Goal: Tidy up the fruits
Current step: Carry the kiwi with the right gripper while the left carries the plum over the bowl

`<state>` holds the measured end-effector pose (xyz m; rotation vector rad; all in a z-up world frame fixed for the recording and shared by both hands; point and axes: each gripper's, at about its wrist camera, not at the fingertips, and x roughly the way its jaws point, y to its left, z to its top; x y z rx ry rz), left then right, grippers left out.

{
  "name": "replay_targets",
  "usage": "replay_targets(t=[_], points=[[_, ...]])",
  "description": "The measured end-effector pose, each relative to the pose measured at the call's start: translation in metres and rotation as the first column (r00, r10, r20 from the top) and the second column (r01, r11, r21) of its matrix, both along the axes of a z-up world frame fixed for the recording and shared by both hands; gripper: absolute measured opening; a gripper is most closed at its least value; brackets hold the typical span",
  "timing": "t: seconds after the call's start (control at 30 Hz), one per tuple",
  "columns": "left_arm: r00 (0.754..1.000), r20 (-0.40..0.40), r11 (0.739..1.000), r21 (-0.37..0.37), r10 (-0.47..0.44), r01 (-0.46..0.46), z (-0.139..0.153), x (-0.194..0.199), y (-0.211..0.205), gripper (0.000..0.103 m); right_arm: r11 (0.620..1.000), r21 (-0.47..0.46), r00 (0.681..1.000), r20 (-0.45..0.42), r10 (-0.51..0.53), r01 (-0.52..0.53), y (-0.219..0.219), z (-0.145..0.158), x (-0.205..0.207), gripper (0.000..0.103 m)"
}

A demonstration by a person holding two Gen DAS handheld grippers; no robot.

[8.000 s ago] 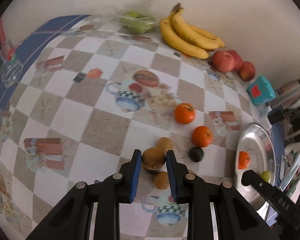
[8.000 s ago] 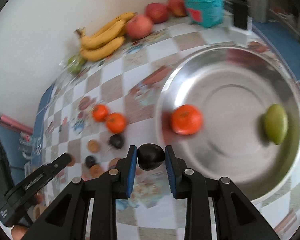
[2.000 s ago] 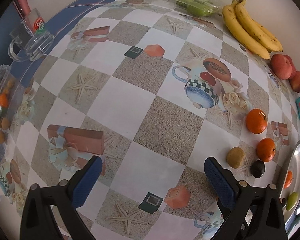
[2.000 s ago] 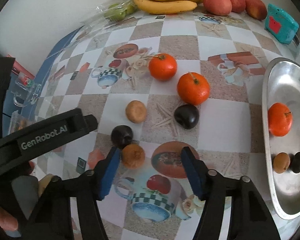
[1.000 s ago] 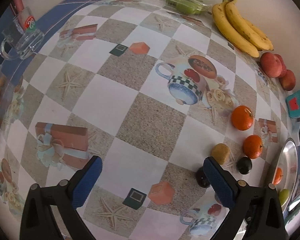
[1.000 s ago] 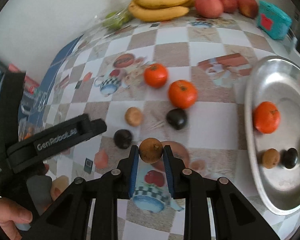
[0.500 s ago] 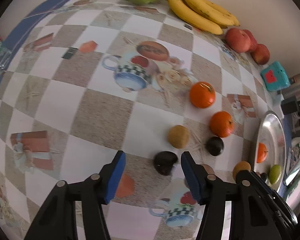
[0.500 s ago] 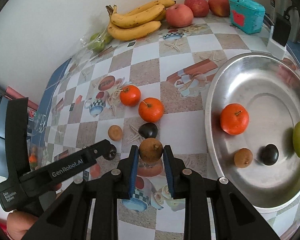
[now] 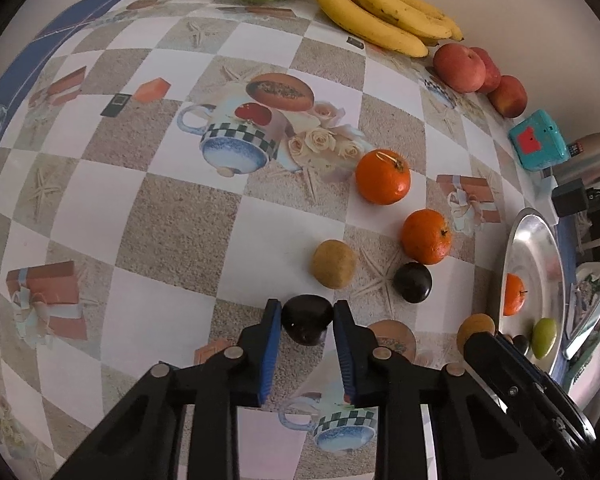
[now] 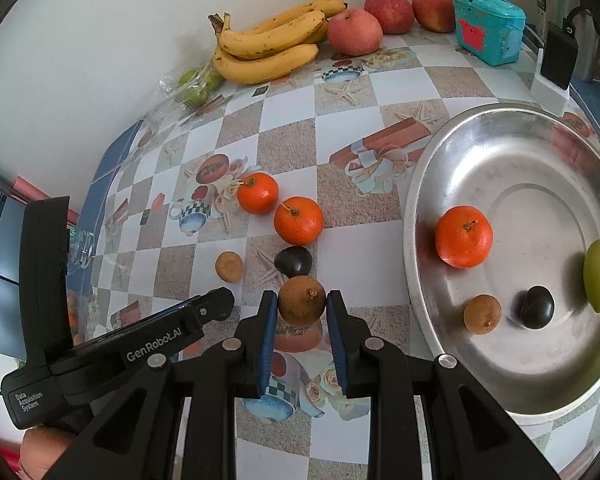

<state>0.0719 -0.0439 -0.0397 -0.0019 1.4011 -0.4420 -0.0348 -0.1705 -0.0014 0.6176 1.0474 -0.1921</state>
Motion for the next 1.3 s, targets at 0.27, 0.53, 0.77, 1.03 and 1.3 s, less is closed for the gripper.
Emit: replay_targets(t=[0.27,0.53,0.77,1.03,1.3], points=[[1.0,0.008,1.0,-0.025,0.017,-0.016,0.004,0.001,0.005,0.027,1.0,0.003,1.0,0.0,-0.002,0.002,-0.002,0.001,-0.001,0.026],[0.999,0.034,0.998,-0.054,0.025,-0.023,0.017,0.0,0.01,0.027,1.0,0.006,1.0,0.006,-0.013,0.013,-0.004,0.002,-0.003,0.026],[0.998,0.062,0.996,-0.084,0.011,-0.006,0.027,-0.005,0.003,0.027,0.998,0.026,0.999,0.013,-0.053,0.053,-0.018,0.003,-0.01,0.026],[0.993,0.101,0.99,-0.126,-0.053,0.065,0.041,-0.017,-0.018,0.027,0.981,0.031,0.982,0.009,-0.19,0.19,-0.06,0.003,-0.041,0.026],[0.967,0.165,0.965,-0.14,-0.197,0.22,0.053,-0.049,-0.063,0.027,0.952,0.018,0.952,0.011,-0.307,0.307,-0.097,0.005,-0.07,0.026]])
